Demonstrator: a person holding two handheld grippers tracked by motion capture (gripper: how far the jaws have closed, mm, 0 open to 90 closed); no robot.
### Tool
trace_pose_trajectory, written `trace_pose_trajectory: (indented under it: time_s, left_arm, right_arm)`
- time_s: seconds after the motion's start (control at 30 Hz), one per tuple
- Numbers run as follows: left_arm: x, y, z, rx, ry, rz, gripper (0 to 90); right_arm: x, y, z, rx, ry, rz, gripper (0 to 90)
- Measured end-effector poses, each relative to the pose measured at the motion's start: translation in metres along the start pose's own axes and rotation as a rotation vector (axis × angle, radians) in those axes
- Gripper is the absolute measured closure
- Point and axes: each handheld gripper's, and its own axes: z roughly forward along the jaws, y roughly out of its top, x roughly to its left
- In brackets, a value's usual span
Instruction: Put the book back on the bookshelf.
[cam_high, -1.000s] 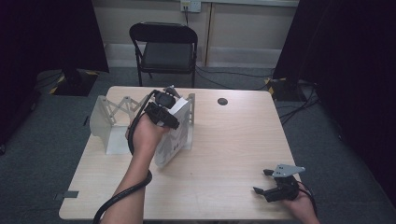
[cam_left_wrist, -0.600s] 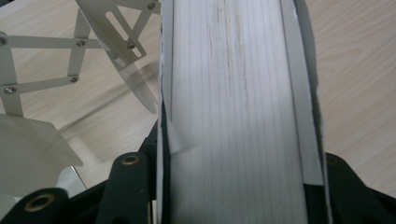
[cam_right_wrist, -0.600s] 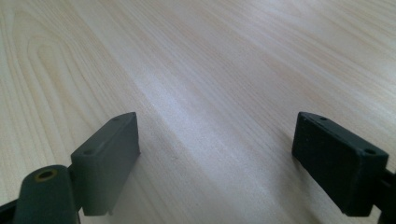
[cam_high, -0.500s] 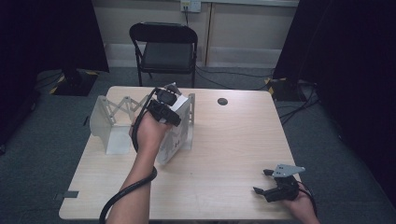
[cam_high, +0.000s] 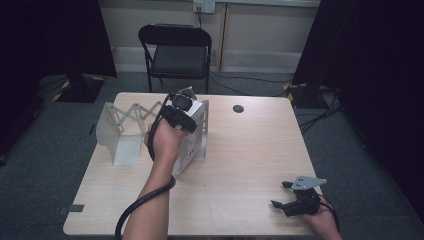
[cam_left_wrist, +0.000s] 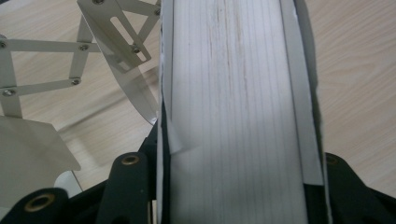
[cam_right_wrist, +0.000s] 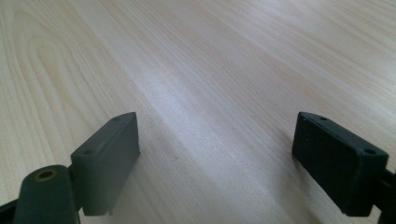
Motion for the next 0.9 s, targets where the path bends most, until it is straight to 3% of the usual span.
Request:
trace_pose_trajectory:
  time_s: [0.33, 0.9]
  left_arm:
    - [0.001, 0.002, 0.004, -0.005, 0.012, -0.039, 52.4]
    - [0.001, 0.008, 0.013, -0.008, 0.038, -0.063, 52.4]
  right_arm:
    - [0.000, 0.000, 0.000, 0.000, 0.000, 0.000, 14.3]
    - [0.000, 0.000, 0.000, 0.000, -0.001, 0.000, 14.3]
